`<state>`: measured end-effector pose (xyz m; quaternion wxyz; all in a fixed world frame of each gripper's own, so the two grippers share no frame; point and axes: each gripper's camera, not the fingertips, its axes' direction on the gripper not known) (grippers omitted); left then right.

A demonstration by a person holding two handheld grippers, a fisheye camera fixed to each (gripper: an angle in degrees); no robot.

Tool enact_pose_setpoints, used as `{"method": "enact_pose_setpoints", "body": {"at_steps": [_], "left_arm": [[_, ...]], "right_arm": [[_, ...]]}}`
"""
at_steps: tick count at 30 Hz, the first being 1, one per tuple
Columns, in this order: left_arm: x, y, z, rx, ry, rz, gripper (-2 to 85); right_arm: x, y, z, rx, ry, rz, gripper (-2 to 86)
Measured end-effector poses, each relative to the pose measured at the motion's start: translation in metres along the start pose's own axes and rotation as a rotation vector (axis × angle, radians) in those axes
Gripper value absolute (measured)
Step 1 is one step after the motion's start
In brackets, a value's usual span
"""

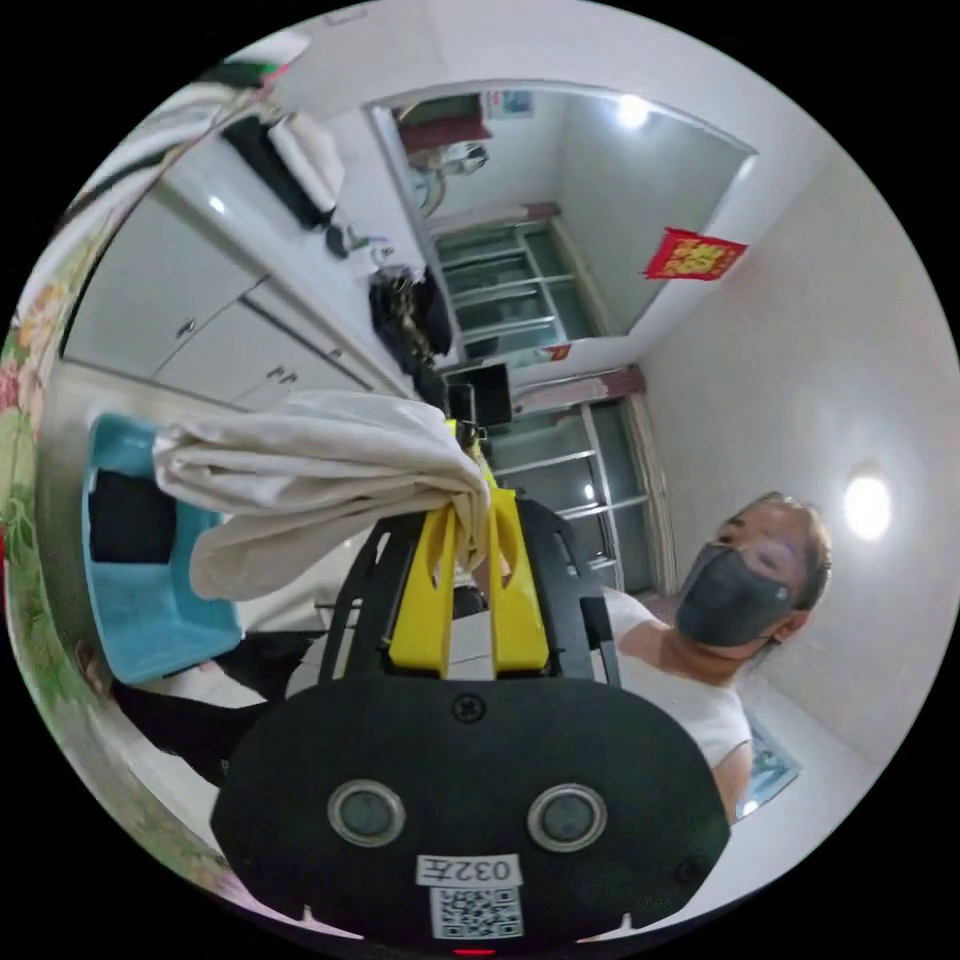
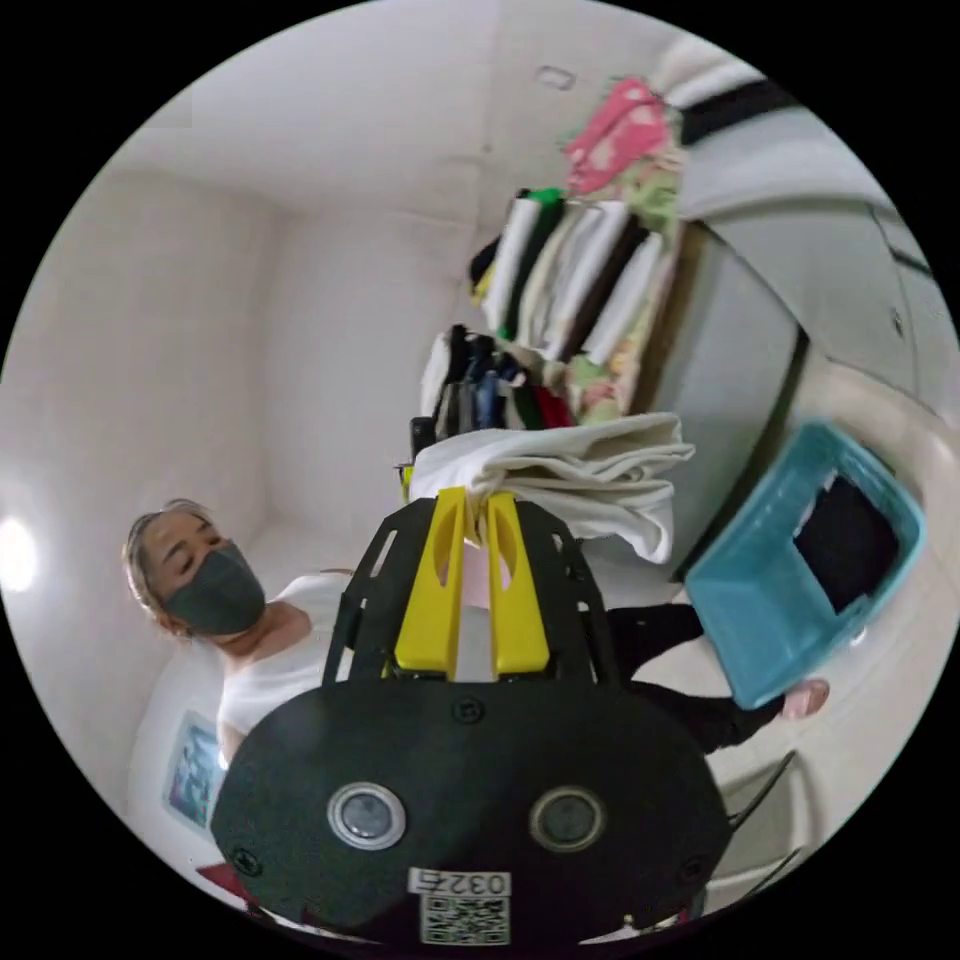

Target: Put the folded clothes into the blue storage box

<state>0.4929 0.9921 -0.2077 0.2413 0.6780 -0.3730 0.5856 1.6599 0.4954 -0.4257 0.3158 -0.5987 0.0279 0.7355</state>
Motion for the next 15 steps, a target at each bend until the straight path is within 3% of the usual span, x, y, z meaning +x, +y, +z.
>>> {"method": "enact_pose_setpoints", "body": {"at_steps": [4, 9, 15], "left_arm": [[-0.123, -0.022, 0.045, -0.119, -0.033, -0.153, 0.9], [-0.344, -0.025, 0.081, -0.199, -0.052, -0.445, 0.8], [-0.501, -0.067, 0.101, -0.252, -0.147, -0.437, 0.7]], "right_arm": [[0.109, 0.03, -0.009, 0.061, 0.053, 0.197, 4.0], [0.287, 0.049, 0.016, 0.111, 0.075, 0.439, 3.9], [0.42, 0.017, 0.037, 0.182, 0.149, 0.457, 4.0]]}}
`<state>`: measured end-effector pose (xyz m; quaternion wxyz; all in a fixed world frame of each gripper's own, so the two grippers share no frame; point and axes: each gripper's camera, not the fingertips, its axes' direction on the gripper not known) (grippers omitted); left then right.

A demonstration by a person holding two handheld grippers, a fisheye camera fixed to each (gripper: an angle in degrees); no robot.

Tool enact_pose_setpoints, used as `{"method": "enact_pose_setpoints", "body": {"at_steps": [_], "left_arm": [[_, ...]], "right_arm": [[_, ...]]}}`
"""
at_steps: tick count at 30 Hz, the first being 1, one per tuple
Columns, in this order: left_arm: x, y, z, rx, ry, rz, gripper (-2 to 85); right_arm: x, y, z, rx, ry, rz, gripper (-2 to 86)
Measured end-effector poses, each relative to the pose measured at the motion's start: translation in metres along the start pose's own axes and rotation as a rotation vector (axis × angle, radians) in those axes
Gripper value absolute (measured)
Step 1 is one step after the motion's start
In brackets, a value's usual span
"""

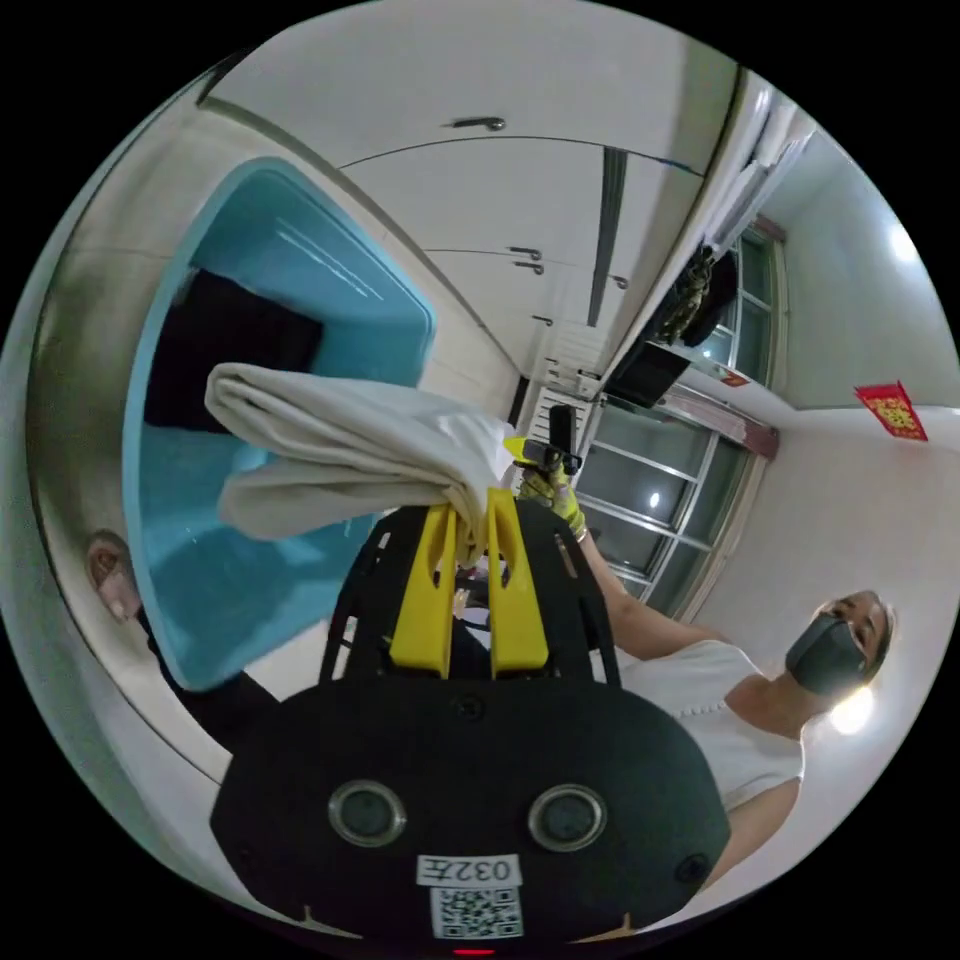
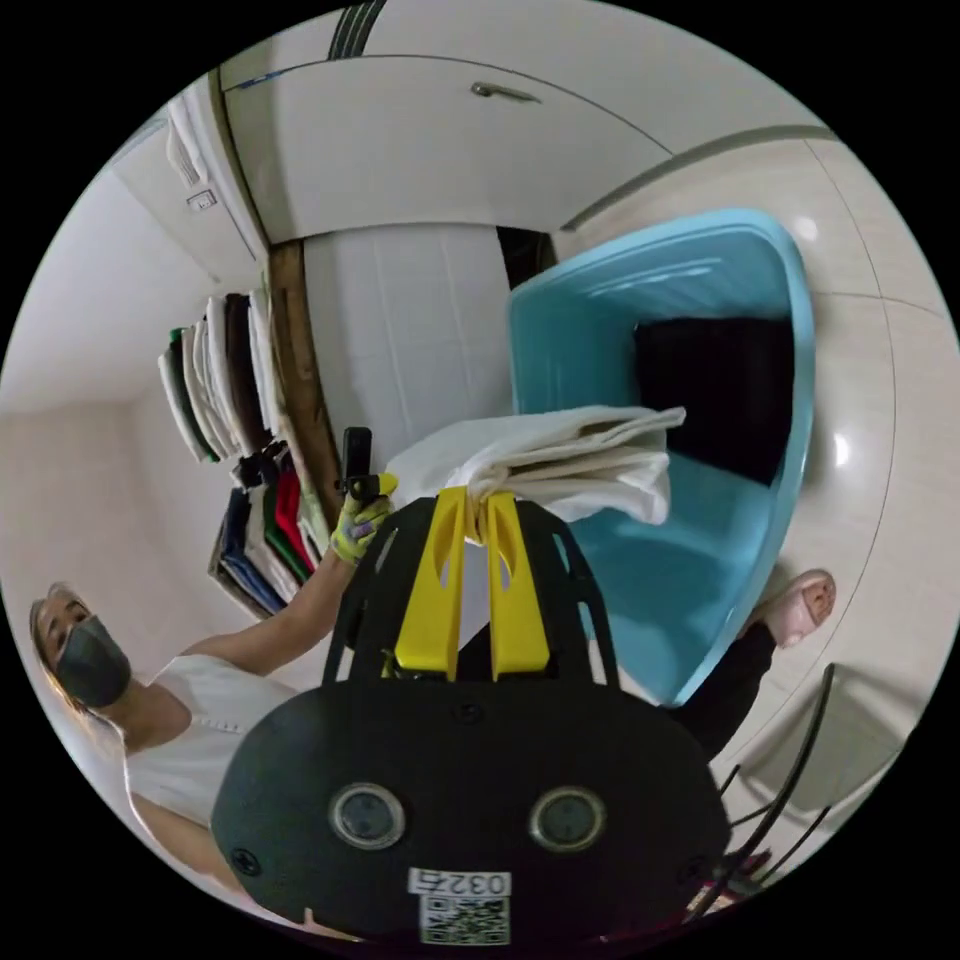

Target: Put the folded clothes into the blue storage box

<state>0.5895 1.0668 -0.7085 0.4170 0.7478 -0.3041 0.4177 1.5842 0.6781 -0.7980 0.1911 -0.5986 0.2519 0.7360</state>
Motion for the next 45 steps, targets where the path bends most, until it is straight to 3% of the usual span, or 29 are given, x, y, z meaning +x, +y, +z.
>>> {"method": "enact_pose_setpoints", "body": {"at_steps": [7, 12, 16, 19, 24, 31, 37, 39, 41, 43, 45], "left_arm": [[-0.058, -0.068, 0.028, -0.041, -0.147, 0.166, 1.4], [-0.172, -0.066, 0.08, -0.071, -0.486, -0.09, 3.6], [-0.176, -0.025, 0.099, -0.029, -0.53, -0.07, 3.0], [-0.149, 0.025, 0.105, -0.021, -0.423, -0.02, 0.9], [-0.026, 0.143, 0.087, 0.09, -0.294, 0.215, -0.8], [0.172, 0.298, 0.05, 0.312, -0.292, 0.501, -0.9], [0.316, 0.45, -0.012, 0.674, -0.42, 0.776, -0.7], [0.344, 0.523, -0.048, 0.891, -0.386, 0.866, 0.0], [0.353, 0.578, -0.074, 1.05, -0.317, 0.94, 2.4], [0.356, 0.623, -0.098, 1.144, -0.254, 0.98, 6.5], [0.359, 0.681, -0.119, 1.227, -0.247, 1.041, 7.6]], "right_arm": [[0.054, -0.025, 0.015, 0.13, 0.111, -0.081, 4.4], [0.149, 0.008, 0.066, 0.14, 0.258, 0.175, 4.8], [0.143, 0.054, 0.073, 0.237, 0.237, 0.189, 6.0], [0.115, 0.098, 0.071, 0.261, 0.169, 0.15, 4.4], [0.012, 0.167, 0.066, 0.208, 0.156, -0.018, -0.4], [-0.178, 0.209, 0.063, 0.148, 0.125, -0.38, -0.9], [-0.388, 0.272, 0.079, 0.23, 0.172, -0.99, -0.2], [-0.451, 0.311, 0.092, 0.31, 0.088, -1.278, 2.2], [-0.483, 0.329, 0.113, 0.336, -0.071, -1.397, 7.9], [-0.515, 0.327, 0.152, 0.131, -0.218, -1.389, 10.3], [-0.552, 0.317, 0.217, -0.31, -0.393, -1.349, 8.7]]}}
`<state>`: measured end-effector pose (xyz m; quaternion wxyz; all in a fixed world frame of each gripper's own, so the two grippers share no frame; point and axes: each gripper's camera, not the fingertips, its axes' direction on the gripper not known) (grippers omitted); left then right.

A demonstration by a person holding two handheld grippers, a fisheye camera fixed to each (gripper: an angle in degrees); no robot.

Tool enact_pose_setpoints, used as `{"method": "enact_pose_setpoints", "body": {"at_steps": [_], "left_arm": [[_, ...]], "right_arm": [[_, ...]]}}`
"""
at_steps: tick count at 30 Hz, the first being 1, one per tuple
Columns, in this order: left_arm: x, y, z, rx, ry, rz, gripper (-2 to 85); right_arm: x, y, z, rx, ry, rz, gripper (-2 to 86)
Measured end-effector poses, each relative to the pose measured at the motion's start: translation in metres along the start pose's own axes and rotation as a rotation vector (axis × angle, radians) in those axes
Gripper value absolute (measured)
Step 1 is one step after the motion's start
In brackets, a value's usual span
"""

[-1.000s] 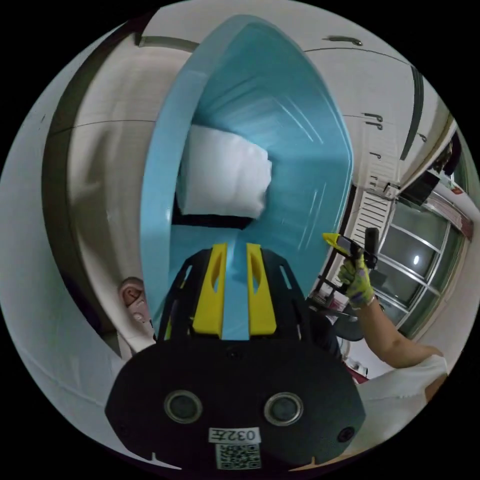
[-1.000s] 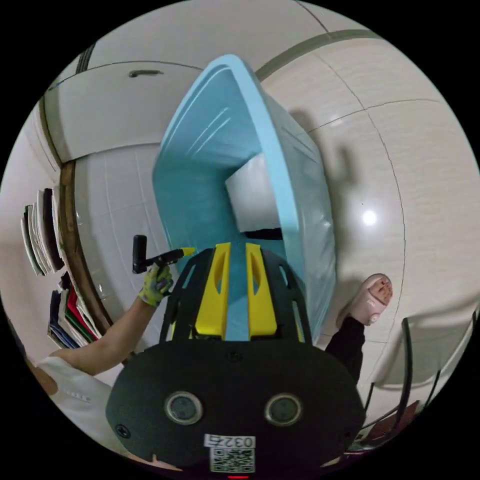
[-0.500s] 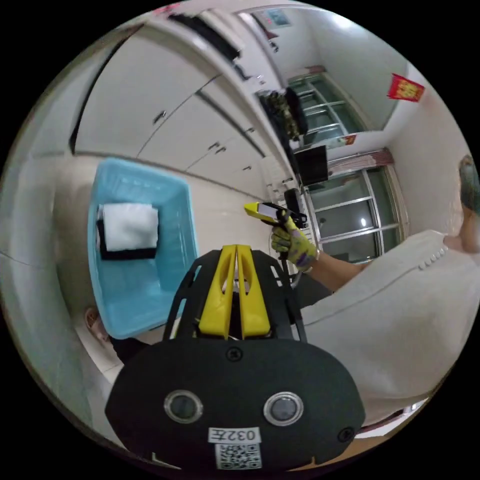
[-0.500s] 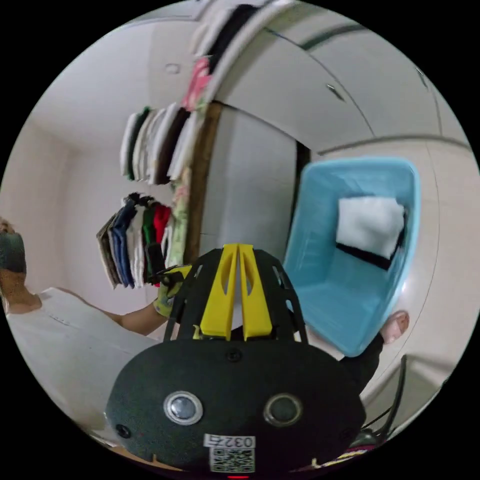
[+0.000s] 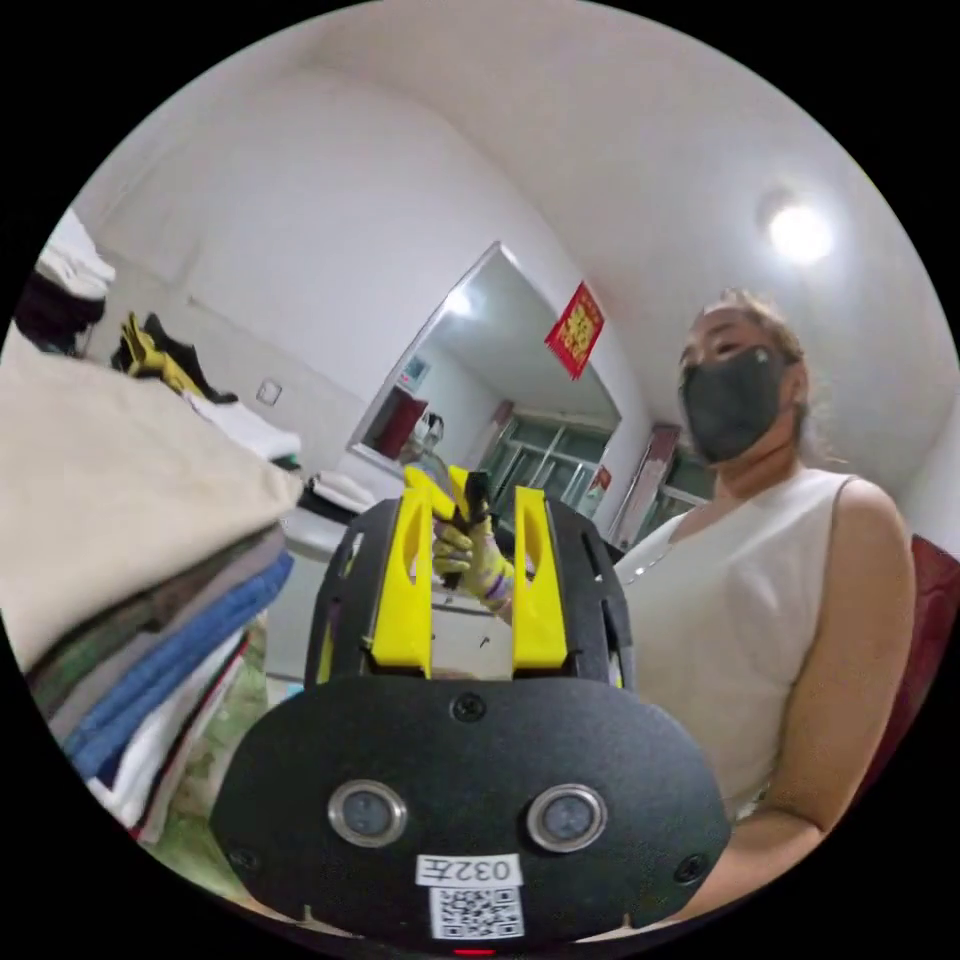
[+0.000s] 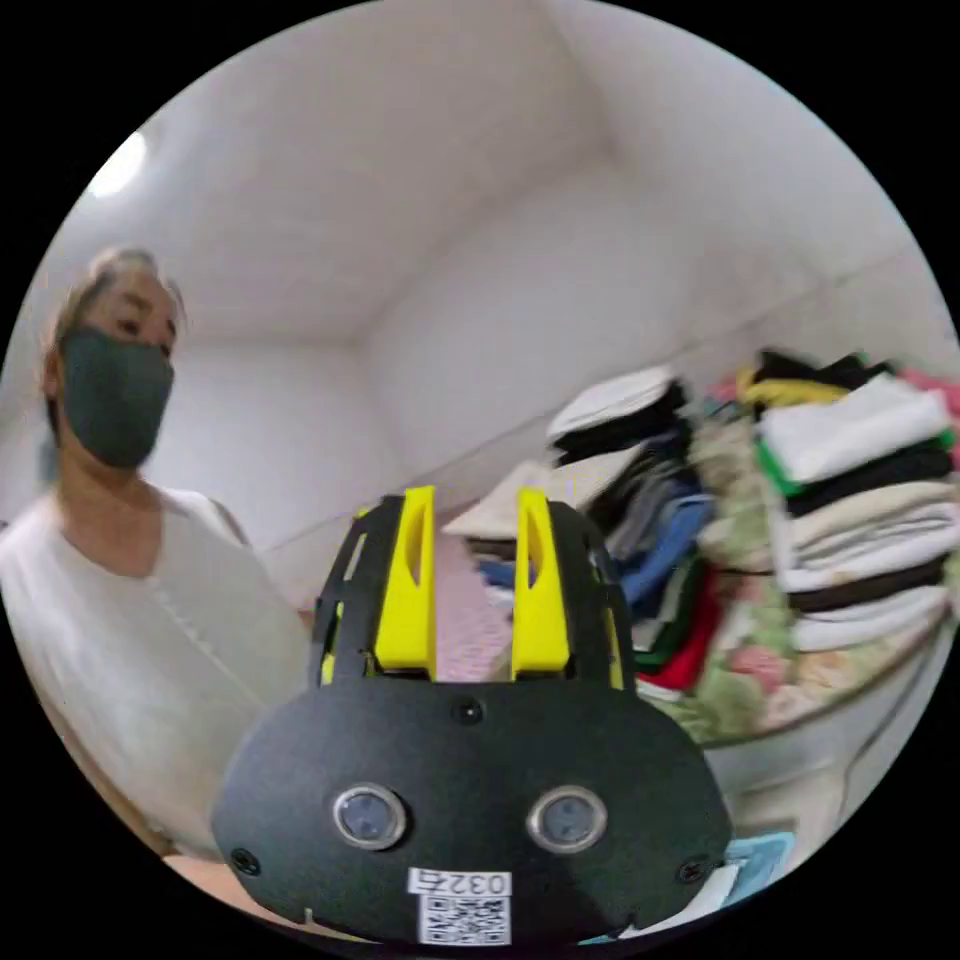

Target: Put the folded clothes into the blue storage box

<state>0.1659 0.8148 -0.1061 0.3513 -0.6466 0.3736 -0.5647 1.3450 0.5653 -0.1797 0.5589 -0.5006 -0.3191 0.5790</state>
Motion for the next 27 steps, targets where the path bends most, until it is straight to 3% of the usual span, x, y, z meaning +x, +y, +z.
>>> {"method": "enact_pose_setpoints", "body": {"at_steps": [2, 5, 9, 14, 18, 20, 27], "left_arm": [[0.015, -0.008, -0.045, 0.068, -0.072, 0.036, 7.5], [0.035, -0.009, -0.126, 0.261, -0.222, -0.001, 9.3], [0.019, 0.002, -0.202, 0.325, -0.452, -0.345, 12.3], [-0.01, -0.007, -0.208, 0.145, -0.548, -0.596, 16.5], [-0.034, -0.028, -0.194, 0.114, -0.378, -0.668, 16.7], [-0.039, -0.038, -0.185, 0.064, -0.386, -0.694, 16.4], [-0.039, -0.072, -0.143, -0.129, -0.347, -0.738, 6.9]], "right_arm": [[0.017, -0.019, 0.037, -0.091, -0.137, 0.075, 8.4], [0.031, -0.036, 0.079, -0.226, -0.09, 0.159, 9.4], [0.055, -0.037, 0.099, -0.28, -0.056, 0.368, 9.1], [0.073, -0.026, 0.117, -0.371, 0.04, 0.509, 10.1], [0.084, -0.023, 0.138, -0.395, -0.033, 0.585, 10.5], [0.083, -0.025, 0.145, -0.403, -0.023, 0.586, 10.4], [0.083, -0.026, 0.163, -0.469, -0.02, 0.608, 10.1]]}}
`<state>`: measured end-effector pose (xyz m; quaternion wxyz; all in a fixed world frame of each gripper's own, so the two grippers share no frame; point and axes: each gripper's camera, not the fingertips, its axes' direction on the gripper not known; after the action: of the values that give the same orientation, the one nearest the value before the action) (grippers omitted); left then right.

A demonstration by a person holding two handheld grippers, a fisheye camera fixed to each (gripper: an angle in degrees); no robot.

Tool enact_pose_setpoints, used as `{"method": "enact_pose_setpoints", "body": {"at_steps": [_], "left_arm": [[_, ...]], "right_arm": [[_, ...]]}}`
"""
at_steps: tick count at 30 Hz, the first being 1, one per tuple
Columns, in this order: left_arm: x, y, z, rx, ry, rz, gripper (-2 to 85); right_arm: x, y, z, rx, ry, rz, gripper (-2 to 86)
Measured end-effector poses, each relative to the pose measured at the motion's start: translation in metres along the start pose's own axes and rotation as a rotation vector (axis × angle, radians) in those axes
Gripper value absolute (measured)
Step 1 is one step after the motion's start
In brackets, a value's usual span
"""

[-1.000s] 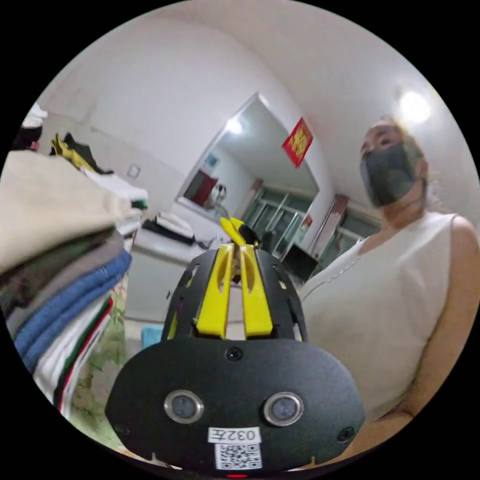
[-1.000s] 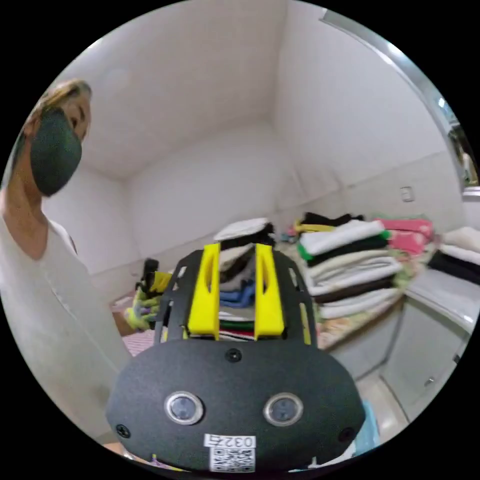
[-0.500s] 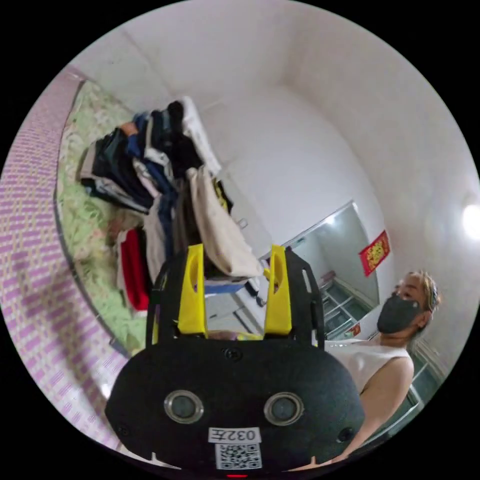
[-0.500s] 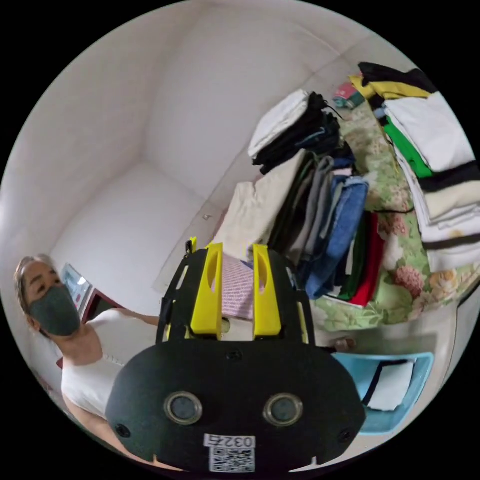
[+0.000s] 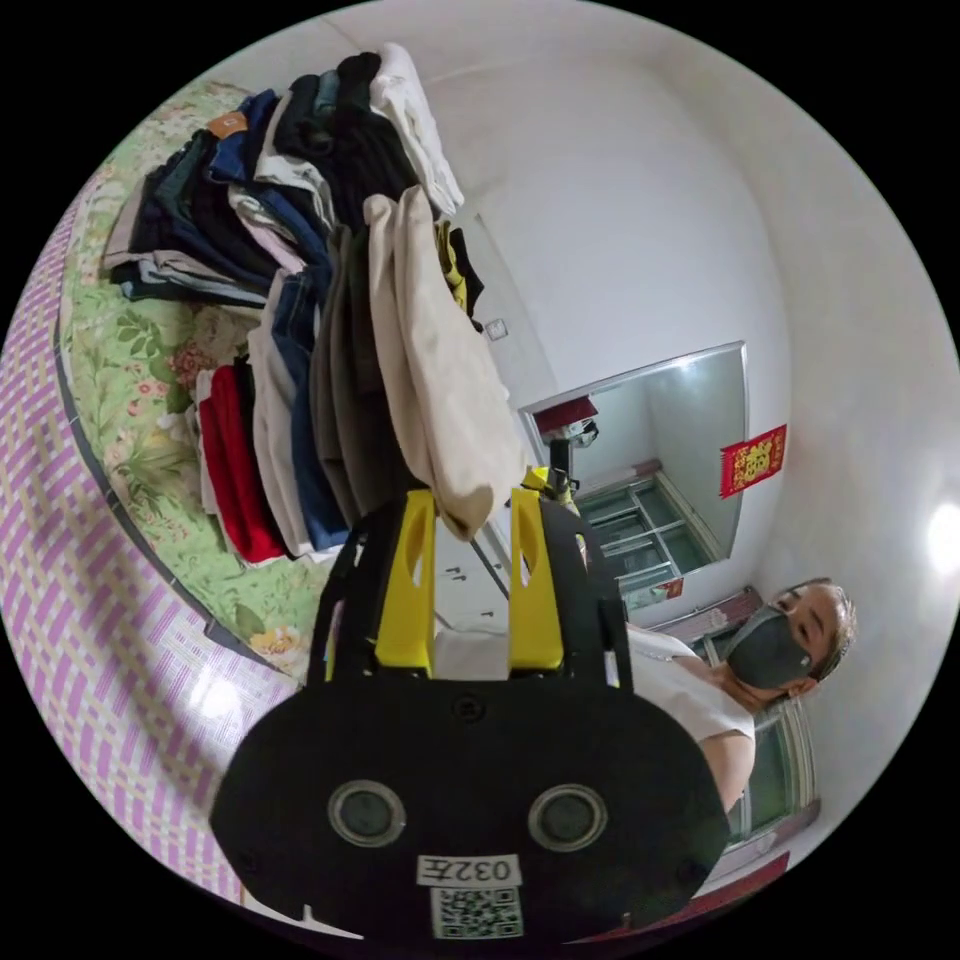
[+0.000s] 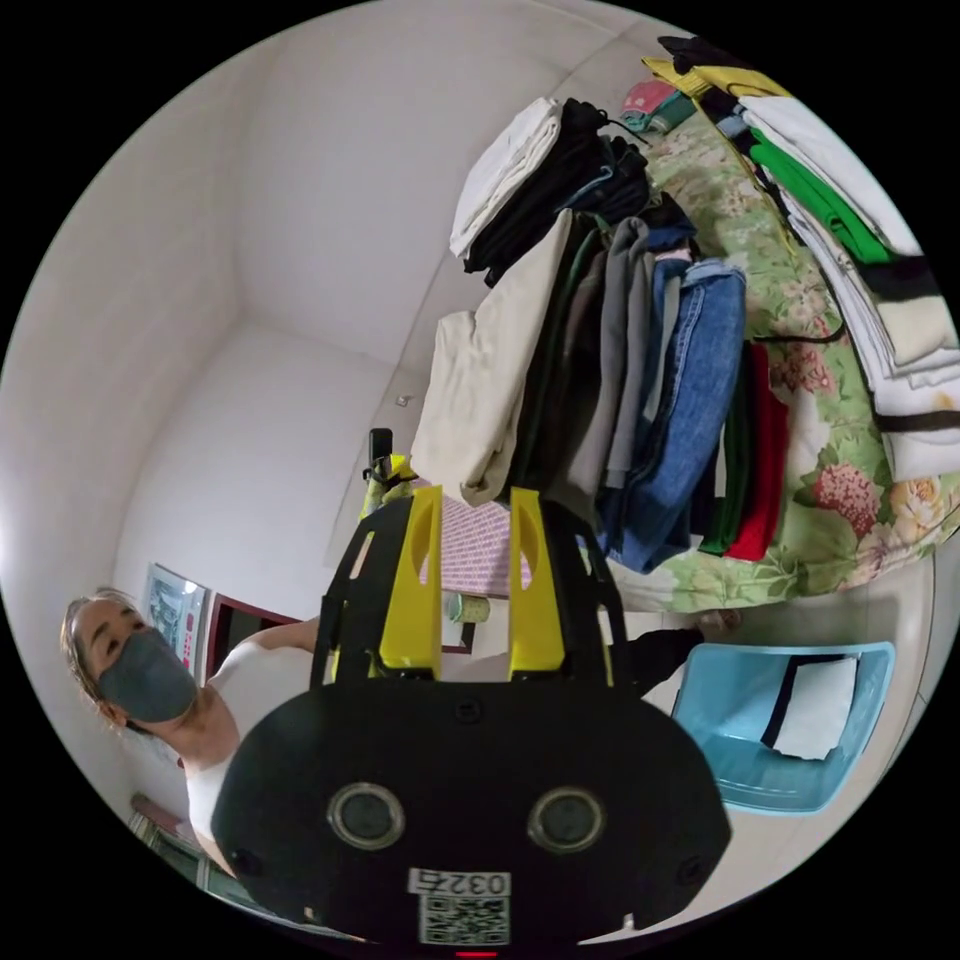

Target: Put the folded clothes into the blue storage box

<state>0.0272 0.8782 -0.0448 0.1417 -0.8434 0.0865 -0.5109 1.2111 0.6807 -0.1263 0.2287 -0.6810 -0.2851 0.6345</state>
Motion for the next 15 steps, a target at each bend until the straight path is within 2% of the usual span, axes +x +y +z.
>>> {"method": "enact_pose_setpoints", "body": {"at_steps": [5, 9, 12, 15], "left_arm": [[0.019, -0.01, -0.004, -0.019, 0.014, -0.016, -0.5], [0.052, -0.022, -0.008, -0.054, -0.019, 0.012, -1.5], [0.072, -0.031, -0.008, -0.031, 0.101, 0.031, -1.6], [0.082, -0.042, -0.009, -0.014, 0.186, 0.037, -1.6]], "right_arm": [[0.003, -0.004, -0.009, 0.013, -0.047, 0.018, 10.3], [0.009, -0.002, -0.017, 0.021, -0.077, 0.032, 9.9], [0.024, -0.003, -0.008, -0.019, -0.192, 0.086, 10.2], [0.038, -0.005, -0.008, 0.029, -0.311, 0.144, 10.7]]}}
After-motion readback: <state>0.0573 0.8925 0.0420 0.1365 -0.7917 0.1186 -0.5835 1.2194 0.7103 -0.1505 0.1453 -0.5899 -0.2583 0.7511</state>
